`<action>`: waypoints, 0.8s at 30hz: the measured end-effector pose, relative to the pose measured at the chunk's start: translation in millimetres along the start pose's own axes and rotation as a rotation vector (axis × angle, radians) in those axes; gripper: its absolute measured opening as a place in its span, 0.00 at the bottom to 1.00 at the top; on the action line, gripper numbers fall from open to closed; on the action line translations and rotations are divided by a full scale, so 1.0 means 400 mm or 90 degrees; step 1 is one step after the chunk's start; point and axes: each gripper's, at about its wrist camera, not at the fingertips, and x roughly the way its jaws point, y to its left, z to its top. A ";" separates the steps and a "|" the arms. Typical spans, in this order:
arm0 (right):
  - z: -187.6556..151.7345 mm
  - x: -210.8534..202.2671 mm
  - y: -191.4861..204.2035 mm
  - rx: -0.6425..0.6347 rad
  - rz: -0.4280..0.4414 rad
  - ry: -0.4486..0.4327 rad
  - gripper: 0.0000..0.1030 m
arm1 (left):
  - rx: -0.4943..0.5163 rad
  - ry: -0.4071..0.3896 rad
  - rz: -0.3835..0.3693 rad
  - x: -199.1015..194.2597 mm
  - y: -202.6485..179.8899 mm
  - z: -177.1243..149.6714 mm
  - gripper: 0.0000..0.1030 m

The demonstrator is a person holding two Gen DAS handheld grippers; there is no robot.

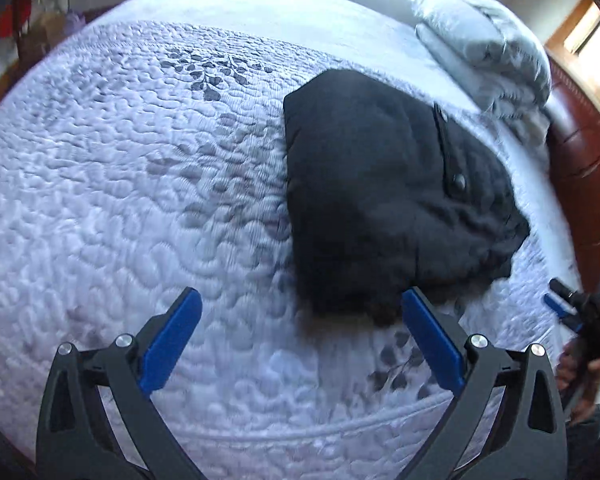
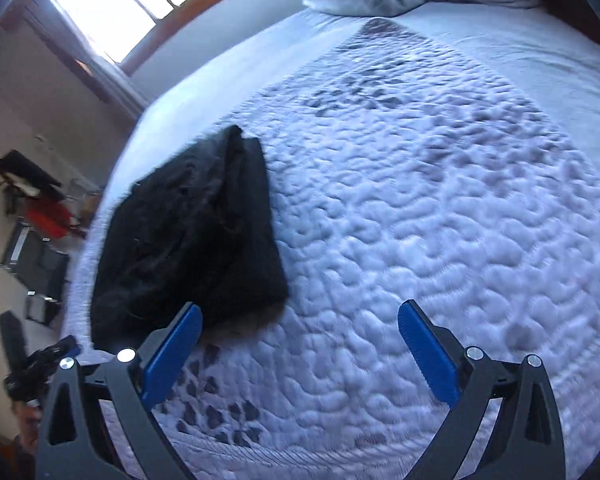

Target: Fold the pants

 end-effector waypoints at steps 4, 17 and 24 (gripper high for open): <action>-0.043 -0.033 0.008 0.001 -0.035 -0.005 0.96 | 0.016 -0.003 0.052 -0.029 -0.021 -0.045 0.97; -0.191 -0.091 0.137 -0.063 -0.083 -0.002 0.96 | 0.045 0.001 0.088 -0.111 -0.055 -0.170 0.97; -0.238 -0.151 0.238 -0.128 -0.061 -0.024 0.96 | 0.022 -0.026 0.085 -0.170 -0.065 -0.204 0.97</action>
